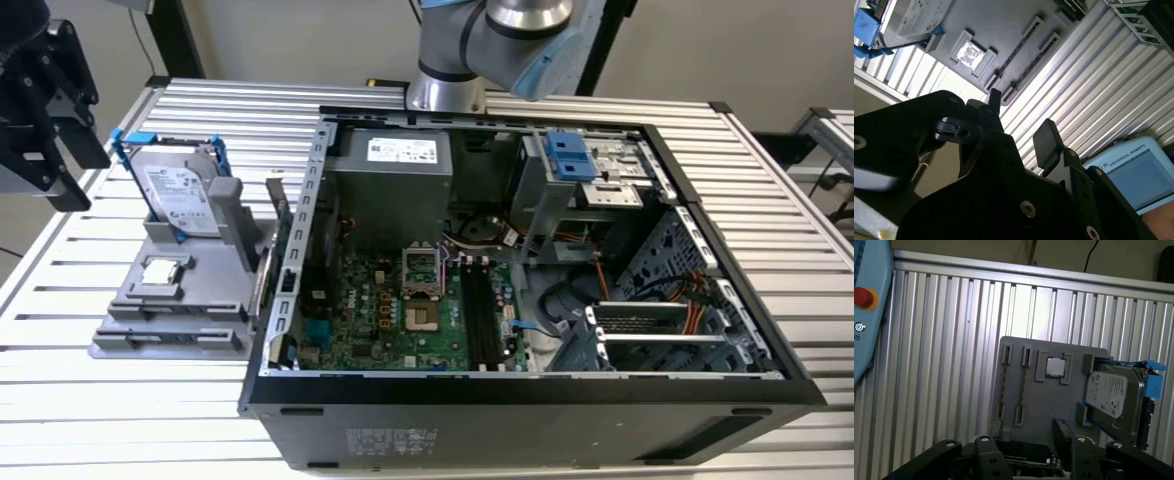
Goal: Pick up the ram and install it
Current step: 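Pick up the ram and move it above insertion slot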
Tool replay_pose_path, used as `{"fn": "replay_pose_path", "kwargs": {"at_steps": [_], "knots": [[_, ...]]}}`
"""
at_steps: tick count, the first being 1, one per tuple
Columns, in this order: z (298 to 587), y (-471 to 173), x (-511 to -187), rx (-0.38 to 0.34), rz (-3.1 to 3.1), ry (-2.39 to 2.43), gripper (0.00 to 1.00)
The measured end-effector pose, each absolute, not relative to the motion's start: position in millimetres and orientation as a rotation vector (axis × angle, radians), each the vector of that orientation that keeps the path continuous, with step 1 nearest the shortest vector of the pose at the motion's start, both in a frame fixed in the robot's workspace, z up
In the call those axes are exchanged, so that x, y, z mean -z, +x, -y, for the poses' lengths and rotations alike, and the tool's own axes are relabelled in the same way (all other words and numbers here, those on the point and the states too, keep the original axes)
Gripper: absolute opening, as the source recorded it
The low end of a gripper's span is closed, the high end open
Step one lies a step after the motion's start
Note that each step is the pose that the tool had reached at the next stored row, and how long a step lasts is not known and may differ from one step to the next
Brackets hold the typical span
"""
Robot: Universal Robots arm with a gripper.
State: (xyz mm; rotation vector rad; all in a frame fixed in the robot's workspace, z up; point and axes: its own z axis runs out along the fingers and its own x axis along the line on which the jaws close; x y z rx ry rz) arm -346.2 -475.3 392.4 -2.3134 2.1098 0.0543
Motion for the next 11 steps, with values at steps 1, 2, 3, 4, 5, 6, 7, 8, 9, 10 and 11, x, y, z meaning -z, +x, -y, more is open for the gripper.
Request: {"fn": "replay_pose_path", "kwargs": {"at_steps": [1, 2, 3, 4, 5, 6, 7, 8, 9, 10, 11], "knots": [[475.3, -346.2, -392.0, -0.054, -2.113, -2.311, 1.00], [475.3, -346.2, -391.5, -0.054, -2.120, -2.304, 1.00], [475.3, -346.2, -390.8, -0.054, -2.131, -2.293, 1.00], [475.3, -346.2, -390.0, -0.054, -2.143, -2.282, 1.00], [475.3, -346.2, -389.2, -0.054, -2.155, -2.270, 1.00], [475.3, -346.2, -388.2, -0.054, -2.164, -2.261, 1.00], [475.3, -346.1, -387.3, -0.054, -2.168, -2.258, 1.00], [475.3, -346.1, -386.7, -0.054, -2.168, -2.258, 1.00], [475.3, -346.1, -386.5, -0.054, -2.168, -2.258, 1.00], [475.3, -346.1, -386.5, -0.054, -2.168, -2.258, 1.00], [475.3, -346.2, -386.5, -0.054, -2.169, -2.258, 1.00]]}}
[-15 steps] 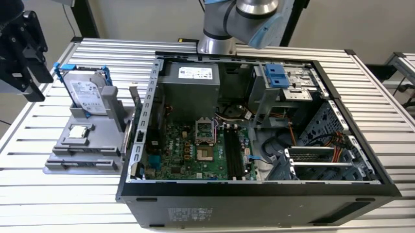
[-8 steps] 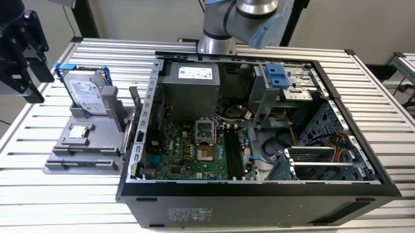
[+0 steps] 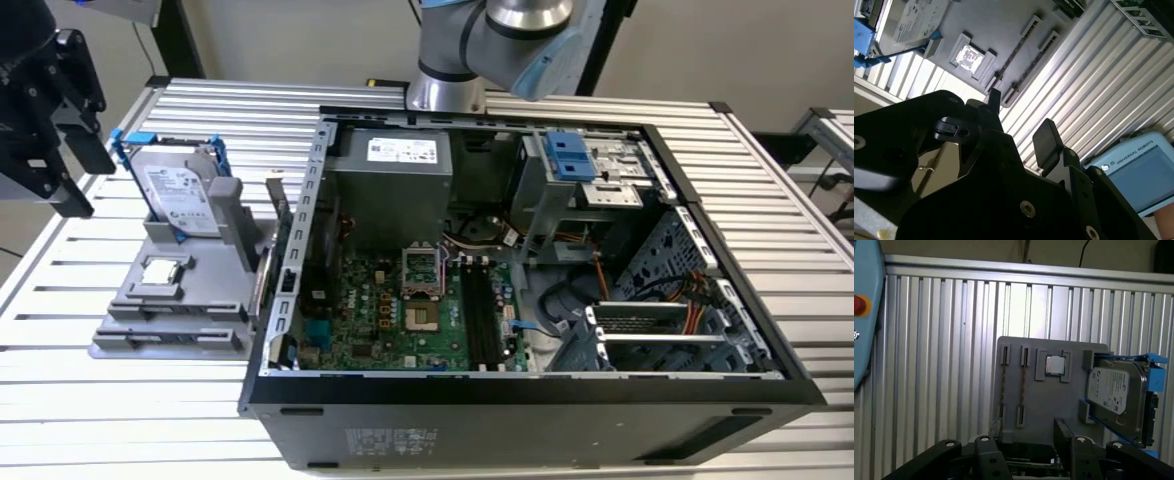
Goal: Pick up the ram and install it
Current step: 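Pick up the ram and move it above insertion slot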
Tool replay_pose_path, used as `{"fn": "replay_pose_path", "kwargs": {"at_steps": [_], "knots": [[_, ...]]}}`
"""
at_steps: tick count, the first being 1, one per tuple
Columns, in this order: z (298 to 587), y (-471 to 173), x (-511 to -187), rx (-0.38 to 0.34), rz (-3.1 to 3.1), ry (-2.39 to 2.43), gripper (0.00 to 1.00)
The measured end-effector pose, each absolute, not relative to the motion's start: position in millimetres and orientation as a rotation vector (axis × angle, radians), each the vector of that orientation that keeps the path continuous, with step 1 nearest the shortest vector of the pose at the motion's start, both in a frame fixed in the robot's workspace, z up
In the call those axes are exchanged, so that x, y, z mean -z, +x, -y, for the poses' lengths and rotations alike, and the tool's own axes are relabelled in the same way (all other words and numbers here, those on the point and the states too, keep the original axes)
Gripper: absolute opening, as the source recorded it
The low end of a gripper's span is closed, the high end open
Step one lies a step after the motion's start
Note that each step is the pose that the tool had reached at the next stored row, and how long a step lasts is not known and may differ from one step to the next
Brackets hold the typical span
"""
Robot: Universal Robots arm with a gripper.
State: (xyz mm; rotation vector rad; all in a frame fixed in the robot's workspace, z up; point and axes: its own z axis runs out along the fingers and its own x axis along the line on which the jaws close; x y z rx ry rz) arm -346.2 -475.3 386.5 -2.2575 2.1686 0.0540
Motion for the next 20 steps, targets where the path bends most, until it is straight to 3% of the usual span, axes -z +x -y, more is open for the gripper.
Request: {"fn": "replay_pose_path", "kwargs": {"at_steps": [20], "knots": [[475, -346, -371, -0.053, -2.168, -2.257, 1.00]]}}
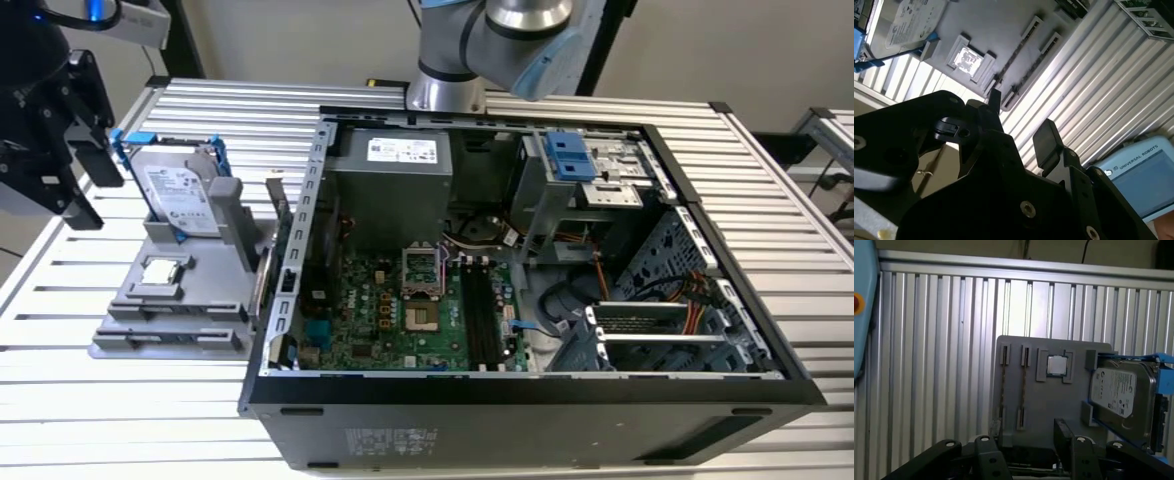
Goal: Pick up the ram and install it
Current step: 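Pick up the ram and move it above insertion slot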
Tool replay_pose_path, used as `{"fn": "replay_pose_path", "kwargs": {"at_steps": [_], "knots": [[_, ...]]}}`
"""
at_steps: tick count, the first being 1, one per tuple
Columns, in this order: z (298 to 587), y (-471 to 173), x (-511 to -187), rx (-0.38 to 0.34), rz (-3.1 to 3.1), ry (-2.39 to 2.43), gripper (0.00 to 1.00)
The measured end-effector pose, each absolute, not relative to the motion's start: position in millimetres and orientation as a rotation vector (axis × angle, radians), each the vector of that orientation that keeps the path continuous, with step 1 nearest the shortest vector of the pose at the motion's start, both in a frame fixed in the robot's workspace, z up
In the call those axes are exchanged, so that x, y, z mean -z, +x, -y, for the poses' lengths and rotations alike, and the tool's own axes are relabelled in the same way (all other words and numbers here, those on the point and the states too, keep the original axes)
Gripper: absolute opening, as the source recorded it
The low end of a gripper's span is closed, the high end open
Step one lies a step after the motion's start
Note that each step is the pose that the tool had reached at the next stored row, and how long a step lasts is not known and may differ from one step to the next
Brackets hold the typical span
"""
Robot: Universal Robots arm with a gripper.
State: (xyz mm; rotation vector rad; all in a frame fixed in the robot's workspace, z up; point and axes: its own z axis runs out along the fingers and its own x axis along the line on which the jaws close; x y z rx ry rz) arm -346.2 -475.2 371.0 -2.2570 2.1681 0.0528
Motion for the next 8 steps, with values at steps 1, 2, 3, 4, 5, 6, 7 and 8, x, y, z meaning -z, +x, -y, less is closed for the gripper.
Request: {"fn": "replay_pose_path", "kwargs": {"at_steps": [1, 2, 3, 4, 5, 6, 7, 8], "knots": [[475.2, -346.2, -370.2, -0.053, -2.168, -2.257, 1.00], [475.3, -346.1, -369.3, -0.053, -2.168, -2.257, 1.00], [475.3, -346.1, -368.5, -0.053, -2.168, -2.257, 1.00], [475.3, -346.1, -368.0, -0.053, -2.168, -2.257, 1.00], [475.3, -346.1, -368.1, -0.053, -2.168, -2.257, 1.00], [475.3, -346.1, -368.1, -0.053, -2.168, -2.257, 1.00], [475.3, -346.1, -368.0, -0.053, -2.168, -2.257, 1.00], [475.3, -346.1, -368.0, -0.053, -2.168, -2.257, 1.00]]}}
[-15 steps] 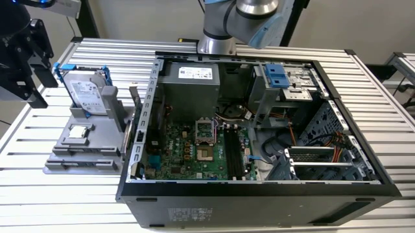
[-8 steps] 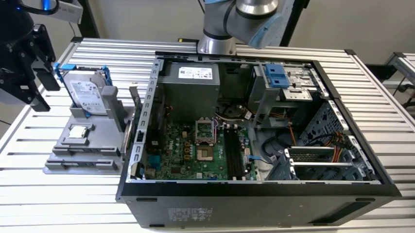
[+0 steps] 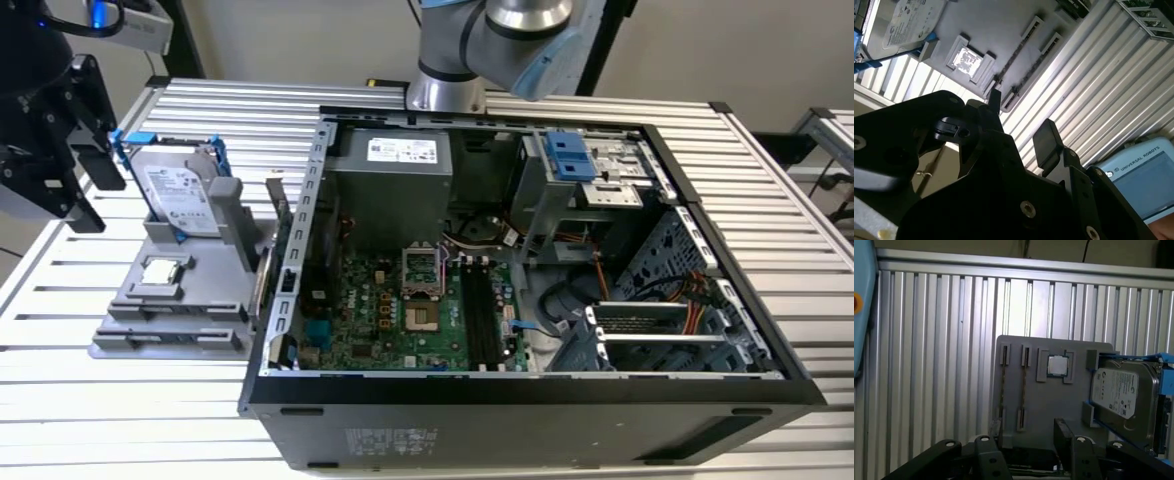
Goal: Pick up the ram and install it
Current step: 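Pick up the ram and move it above insertion slot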
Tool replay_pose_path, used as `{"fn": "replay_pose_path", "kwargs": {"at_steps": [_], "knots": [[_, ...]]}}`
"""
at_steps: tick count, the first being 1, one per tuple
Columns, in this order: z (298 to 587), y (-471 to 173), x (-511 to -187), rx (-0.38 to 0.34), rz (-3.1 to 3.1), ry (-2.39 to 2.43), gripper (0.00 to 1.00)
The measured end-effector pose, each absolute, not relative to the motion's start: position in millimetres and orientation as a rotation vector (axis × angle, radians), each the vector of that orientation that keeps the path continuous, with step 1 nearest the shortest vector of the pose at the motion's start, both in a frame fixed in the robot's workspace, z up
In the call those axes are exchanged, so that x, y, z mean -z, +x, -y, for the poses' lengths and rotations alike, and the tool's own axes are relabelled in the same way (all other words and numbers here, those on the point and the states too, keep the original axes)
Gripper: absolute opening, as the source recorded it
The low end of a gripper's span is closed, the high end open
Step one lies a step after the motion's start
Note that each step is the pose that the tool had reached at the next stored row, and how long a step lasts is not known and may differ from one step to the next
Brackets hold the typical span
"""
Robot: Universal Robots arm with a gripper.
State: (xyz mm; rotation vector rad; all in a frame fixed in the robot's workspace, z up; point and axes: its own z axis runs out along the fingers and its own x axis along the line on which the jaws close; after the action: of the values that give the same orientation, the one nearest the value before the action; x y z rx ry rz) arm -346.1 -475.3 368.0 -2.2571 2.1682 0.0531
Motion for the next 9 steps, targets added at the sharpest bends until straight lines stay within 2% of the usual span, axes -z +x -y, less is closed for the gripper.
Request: {"fn": "replay_pose_path", "kwargs": {"at_steps": [9], "knots": [[475.3, -346.1, -364.1, -0.053, -2.168, -2.257, 1.00]]}}
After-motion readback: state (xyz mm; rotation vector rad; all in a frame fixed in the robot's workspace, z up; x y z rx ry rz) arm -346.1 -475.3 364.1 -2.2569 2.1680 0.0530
